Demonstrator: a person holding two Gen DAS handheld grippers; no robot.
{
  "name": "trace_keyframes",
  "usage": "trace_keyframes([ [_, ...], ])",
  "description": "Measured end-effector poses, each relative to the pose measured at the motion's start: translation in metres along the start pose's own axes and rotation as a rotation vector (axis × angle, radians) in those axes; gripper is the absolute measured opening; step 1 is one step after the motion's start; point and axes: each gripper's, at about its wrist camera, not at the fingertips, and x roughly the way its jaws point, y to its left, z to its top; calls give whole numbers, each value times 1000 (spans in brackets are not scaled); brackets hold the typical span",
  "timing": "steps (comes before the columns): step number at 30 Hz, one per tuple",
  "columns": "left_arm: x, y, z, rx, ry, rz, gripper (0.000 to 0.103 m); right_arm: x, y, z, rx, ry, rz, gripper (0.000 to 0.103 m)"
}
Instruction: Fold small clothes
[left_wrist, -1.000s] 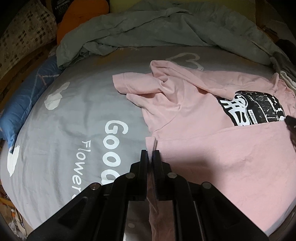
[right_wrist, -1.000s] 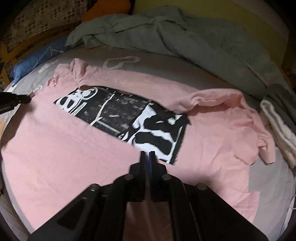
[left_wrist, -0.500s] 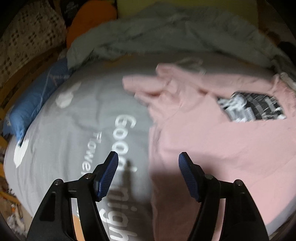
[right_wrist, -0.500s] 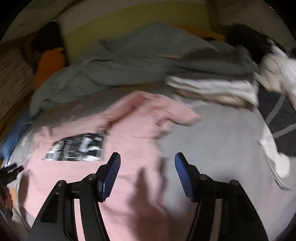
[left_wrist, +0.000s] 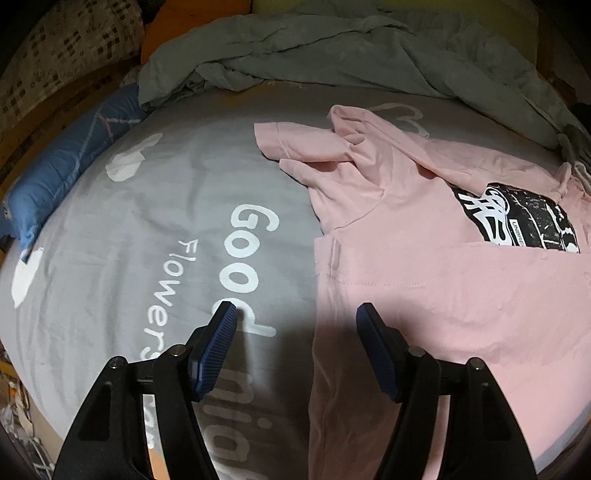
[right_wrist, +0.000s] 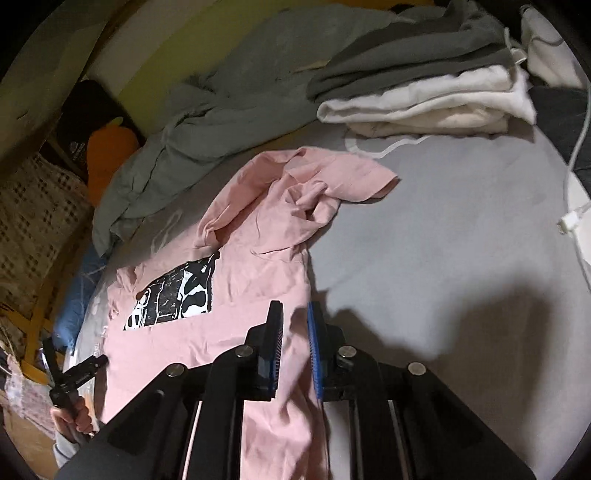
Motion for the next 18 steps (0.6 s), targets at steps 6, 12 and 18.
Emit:
trace_keyframes([
  [6, 5, 6, 3, -83, 31, -109, 17, 8, 16, 6, -77, -69, -126, 3],
  [12, 5, -11, 3, -4, 10, -36, 19, 20, 32, 10, -179, -73, -226, 2],
  [18, -15, -23, -4, 78, -108, 154, 41, 19, 26, 3, -168, -80, -344, 45],
])
